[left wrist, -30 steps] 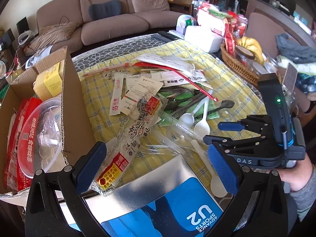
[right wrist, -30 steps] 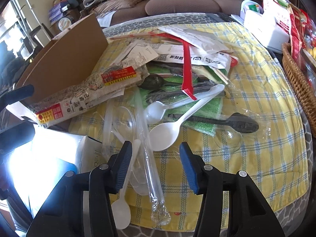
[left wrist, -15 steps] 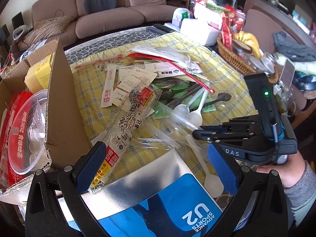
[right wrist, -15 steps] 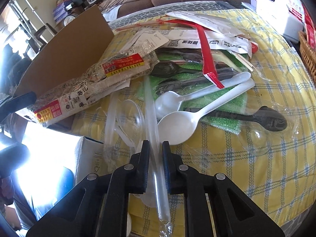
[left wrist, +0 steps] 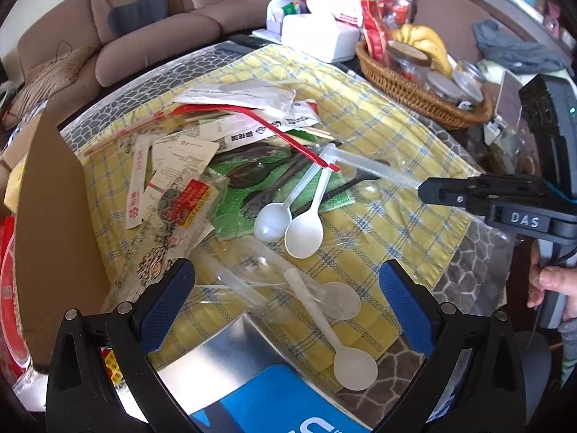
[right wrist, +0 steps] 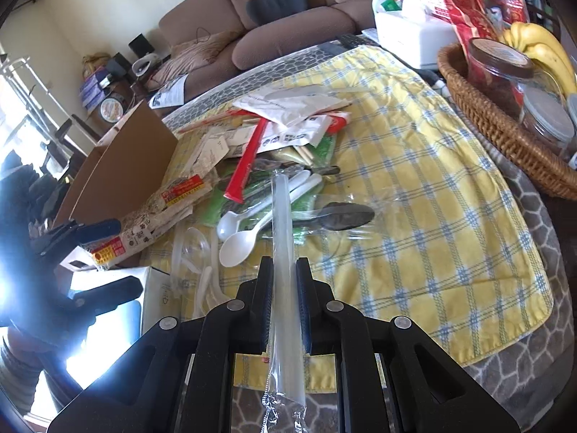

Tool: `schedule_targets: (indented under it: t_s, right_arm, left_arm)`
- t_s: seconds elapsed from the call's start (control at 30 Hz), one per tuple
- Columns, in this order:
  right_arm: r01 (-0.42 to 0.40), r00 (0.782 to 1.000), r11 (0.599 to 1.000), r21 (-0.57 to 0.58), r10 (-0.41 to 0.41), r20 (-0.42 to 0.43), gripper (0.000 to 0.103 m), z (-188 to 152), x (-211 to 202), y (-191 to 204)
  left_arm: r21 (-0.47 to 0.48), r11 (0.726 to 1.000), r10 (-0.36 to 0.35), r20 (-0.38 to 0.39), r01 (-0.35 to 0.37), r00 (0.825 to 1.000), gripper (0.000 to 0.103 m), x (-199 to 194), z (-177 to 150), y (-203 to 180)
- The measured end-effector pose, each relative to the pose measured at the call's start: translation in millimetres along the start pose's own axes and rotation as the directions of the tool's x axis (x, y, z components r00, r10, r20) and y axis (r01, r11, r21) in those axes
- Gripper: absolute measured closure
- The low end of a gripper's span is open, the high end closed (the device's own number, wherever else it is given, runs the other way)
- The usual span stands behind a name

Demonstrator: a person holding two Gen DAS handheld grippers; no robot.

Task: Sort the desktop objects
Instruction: 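Grasp the clear plastic tube with the right gripper while the left grasps a white plastic fork, then carry both items over the cardboard box and open the left gripper to drop the fork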

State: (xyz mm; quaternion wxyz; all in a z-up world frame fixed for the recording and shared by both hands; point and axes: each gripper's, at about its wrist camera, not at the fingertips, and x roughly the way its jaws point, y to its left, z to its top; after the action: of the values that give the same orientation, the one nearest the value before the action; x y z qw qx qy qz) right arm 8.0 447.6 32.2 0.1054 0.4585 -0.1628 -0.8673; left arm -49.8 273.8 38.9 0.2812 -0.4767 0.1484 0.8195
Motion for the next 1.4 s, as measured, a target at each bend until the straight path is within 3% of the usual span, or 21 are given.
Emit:
schedule_targets:
  t_s: [0.13, 0.2, 0.3, 0.37, 0.63, 0.67, 0.7, 0.73, 1.0, 1.2, 1.4]
  right_arm:
    - [-0.009, 1.0, 0.999, 0.038, 0.009, 0.02, 0.091, -5, -10, -14]
    - [-0.023, 0.999, 0.999, 0.045, 0.022, 0.028, 0.091, -6, -13, -16]
    - [-0.043, 0.998, 0.998, 0.05, 0.041, 0.041, 0.091, -5, -15, -17]
    - [-0.056, 0.997, 0.997, 0.054, 0.053, 0.049, 0.091, -5, -16, -18]
    - [-0.082, 0.995, 0.995, 0.059, 0.078, 0.064, 0.091, -5, -15, -19]
    - [-0.085, 0.994, 0.995, 0.059, 0.081, 0.067, 0.09, -4, -16, -19]
    - [-0.087, 0.994, 0.994, 0.058, 0.083, 0.069, 0.09, -4, -17, -19]
    - [-0.089, 0.994, 0.994, 0.058, 0.085, 0.072, 0.09, -4, -19, -18]
    - [-0.095, 0.991, 0.995, 0.037, 0.091, 0.099, 0.09, 1, -37, -4]
    - [-0.126, 0.984, 0.992, 0.02, 0.123, 0.13, 0.09, 10, -54, 15]
    - [-0.151, 0.974, 0.988, -0.029, 0.154, 0.168, 0.09, 24, -74, 52]
  left_arm:
    - [0.125, 0.992, 0.037, -0.067, -0.029, 0.997, 0.014, 35, 16, -20]
    - [0.182, 0.982, 0.065, -0.096, -0.047, 0.993, 0.025, 50, 19, -28]
    - [0.223, 0.974, 0.069, -0.147, -0.035, 0.987, 0.042, 69, 21, -33]
    - [0.235, 0.971, 0.08, -0.172, -0.037, 0.982, 0.047, 79, 21, -35]
    - [0.213, 0.977, 0.056, -0.214, -0.01, 0.975, 0.048, 100, 21, -32]
    - [0.209, 0.978, 0.047, -0.212, -0.001, 0.976, 0.057, 99, 21, -31]
    - [0.201, 0.98, 0.032, -0.217, 0.013, 0.976, 0.085, 99, 22, -31]
    - [0.192, 0.981, 0.027, -0.226, 0.017, 0.974, 0.098, 100, 23, -29]
    - [0.153, 0.988, -0.004, -0.162, 0.028, 0.987, 0.101, 71, 25, -25]
    - [0.068, 0.993, -0.094, -0.047, 0.098, 0.994, 0.101, 11, 31, -10]
    - [0.024, 0.994, -0.108, 0.055, 0.106, 0.993, 0.101, -60, 28, 20]
